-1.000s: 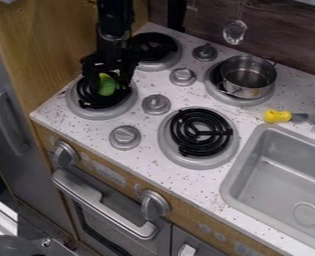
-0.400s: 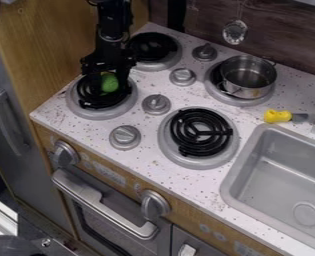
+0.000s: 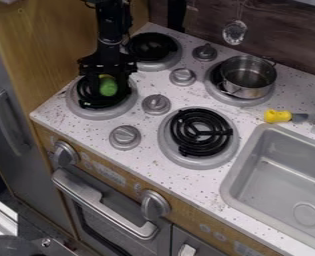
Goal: Move the green object to the bottom right burner
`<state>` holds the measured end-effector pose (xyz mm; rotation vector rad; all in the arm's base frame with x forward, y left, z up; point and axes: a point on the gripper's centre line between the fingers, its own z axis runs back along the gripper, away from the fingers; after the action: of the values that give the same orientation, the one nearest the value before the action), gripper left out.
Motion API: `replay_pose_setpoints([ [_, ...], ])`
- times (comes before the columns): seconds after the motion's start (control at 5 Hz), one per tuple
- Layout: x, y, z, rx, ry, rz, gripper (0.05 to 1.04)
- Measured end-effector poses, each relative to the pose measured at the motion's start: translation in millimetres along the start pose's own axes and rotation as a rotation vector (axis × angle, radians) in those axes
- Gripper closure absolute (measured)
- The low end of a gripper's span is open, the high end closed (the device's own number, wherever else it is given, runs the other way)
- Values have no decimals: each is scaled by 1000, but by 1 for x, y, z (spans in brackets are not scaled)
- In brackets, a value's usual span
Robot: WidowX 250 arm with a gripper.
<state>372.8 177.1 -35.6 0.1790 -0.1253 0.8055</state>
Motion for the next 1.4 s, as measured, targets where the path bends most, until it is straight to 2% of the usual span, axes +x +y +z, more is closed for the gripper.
replay_pose_setpoints([
  [0.2, -30, -31, 22, -66, -41, -160, 355],
  [0.4, -74, -63, 31, -124, -48, -311, 355],
  [0.6, -103, -82, 30, -144, -35, -413, 355],
  [0.8, -123, -106, 35, -173, -59, -503, 355],
  [1.0, -135, -119, 38, -209, -54, -515, 355],
  [1.2, -141, -123, 39, -223, -34, -516, 355],
  [1.4, -147, -117, 38, -186, 2, -530, 309],
])
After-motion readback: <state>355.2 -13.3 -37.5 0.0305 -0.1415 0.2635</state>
